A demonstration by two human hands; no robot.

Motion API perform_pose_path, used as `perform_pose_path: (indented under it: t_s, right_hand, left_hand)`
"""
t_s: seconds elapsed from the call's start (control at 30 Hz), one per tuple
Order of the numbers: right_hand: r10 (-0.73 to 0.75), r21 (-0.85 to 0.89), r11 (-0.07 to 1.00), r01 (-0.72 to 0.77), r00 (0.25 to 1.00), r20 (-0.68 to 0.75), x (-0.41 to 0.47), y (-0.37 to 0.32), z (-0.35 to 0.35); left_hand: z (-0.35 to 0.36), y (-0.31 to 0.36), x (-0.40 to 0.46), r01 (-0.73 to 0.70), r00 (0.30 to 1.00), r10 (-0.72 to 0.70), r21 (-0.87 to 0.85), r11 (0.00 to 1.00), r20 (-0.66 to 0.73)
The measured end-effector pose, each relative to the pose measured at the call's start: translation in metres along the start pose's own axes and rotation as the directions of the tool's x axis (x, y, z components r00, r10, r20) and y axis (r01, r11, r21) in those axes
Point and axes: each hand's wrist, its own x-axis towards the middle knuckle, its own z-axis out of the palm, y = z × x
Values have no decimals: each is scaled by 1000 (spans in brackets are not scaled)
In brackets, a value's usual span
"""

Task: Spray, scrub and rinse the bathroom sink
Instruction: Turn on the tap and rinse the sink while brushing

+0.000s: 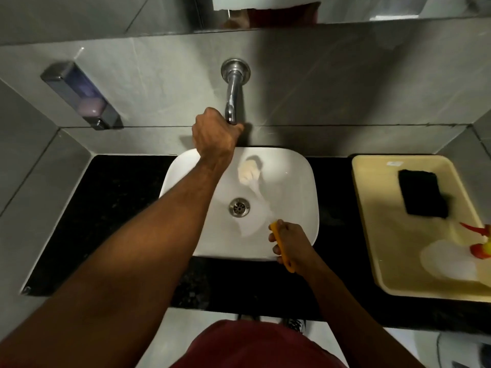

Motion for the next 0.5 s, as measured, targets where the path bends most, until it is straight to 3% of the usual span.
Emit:
perform_pose_path:
  t_s: [0.1, 0.23, 0.33, 0.5]
  right_hand:
    - [-33, -35, 999, 32, 999, -19, 5, 3, -2]
    - [-66, -58, 996, 64, 997, -41, 14, 0, -3]
    - [-61, -80, 995, 57, 997, -46, 19, -6, -6]
    - [-98, -127, 988, 93, 995, -30, 24, -16, -4]
  left_hand:
    - [-2, -5, 6, 50, 990, -35, -107, 993, 138]
    - [-16, -14, 22, 149, 905, 3, -323, 935, 426]
    - [-21, -10, 21, 149, 873, 21, -307, 940, 488]
    - [-25, 3, 20, 263, 857, -50, -351, 899, 513]
